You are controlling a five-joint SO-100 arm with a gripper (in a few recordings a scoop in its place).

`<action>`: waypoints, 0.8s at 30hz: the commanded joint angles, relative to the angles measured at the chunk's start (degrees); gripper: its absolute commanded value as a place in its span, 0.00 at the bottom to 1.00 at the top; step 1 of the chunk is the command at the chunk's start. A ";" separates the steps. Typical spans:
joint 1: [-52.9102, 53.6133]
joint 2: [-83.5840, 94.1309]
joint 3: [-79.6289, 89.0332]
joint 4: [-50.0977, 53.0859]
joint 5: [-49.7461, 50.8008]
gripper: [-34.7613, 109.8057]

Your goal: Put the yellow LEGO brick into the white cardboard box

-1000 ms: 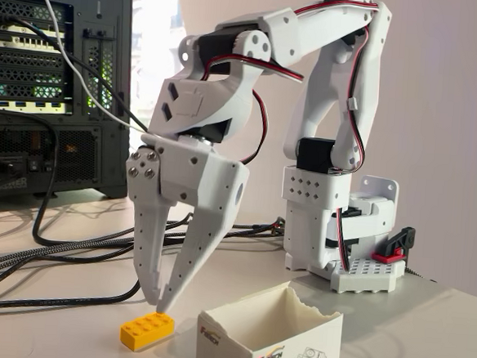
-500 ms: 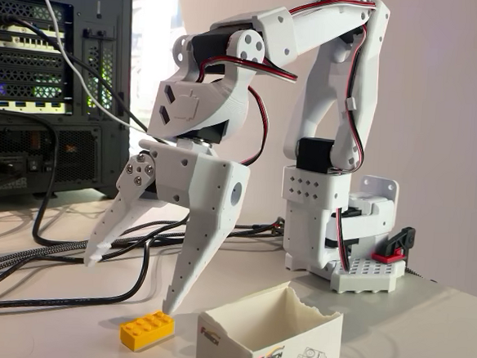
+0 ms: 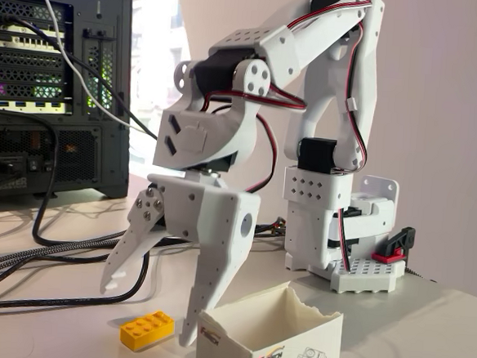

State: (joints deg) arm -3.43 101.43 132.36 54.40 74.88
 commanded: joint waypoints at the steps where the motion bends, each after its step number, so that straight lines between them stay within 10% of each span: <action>1: -0.97 0.09 -0.44 -1.05 1.23 0.46; 24: 1.58 0.44 -2.02 0.70 -3.69 0.28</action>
State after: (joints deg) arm -2.37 100.81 132.19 53.70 71.63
